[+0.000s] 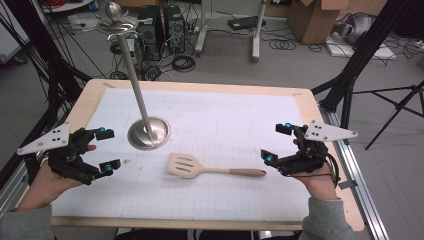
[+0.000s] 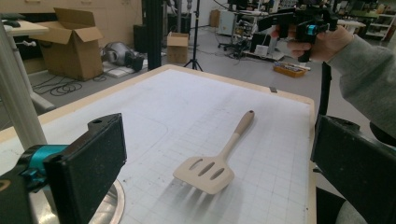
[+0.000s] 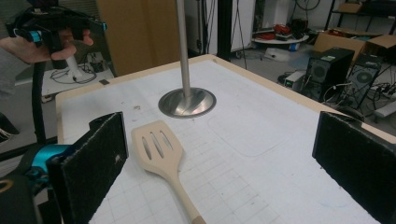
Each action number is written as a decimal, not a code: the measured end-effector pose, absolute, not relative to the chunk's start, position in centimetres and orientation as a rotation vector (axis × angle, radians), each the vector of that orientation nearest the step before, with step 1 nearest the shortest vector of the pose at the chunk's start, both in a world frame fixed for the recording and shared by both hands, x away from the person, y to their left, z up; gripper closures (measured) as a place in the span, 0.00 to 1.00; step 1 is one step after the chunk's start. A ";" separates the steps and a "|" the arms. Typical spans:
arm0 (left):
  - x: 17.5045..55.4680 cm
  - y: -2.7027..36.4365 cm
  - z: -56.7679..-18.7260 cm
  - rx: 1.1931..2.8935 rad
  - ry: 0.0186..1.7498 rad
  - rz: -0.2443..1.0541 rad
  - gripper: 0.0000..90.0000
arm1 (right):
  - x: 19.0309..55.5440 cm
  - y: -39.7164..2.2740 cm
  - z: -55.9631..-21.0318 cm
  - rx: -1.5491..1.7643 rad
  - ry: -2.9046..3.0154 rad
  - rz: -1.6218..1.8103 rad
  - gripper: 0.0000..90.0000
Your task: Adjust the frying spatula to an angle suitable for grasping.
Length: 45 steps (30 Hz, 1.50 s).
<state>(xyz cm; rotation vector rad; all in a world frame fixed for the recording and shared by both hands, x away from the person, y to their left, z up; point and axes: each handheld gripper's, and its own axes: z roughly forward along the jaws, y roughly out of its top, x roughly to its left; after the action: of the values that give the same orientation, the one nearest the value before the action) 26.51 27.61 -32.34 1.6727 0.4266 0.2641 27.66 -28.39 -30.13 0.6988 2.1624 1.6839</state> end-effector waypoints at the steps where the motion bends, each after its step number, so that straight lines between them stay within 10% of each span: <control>1: 26.5 27.6 -32.3 1.673 0.427 0.264 0.04 | 27.7 -28.4 -30.1 0.699 2.162 1.684 0.02; 45: 28.8 16.4 -37.0 1.914 0.413 0.180 1.00 | 26.8 -28.6 -30.6 0.649 2.235 1.667 0.03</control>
<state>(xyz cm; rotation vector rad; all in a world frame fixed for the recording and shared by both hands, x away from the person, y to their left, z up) 28.77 16.43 -37.03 1.9136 0.4130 0.1797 26.82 -28.63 -30.63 0.6487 2.2353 1.6675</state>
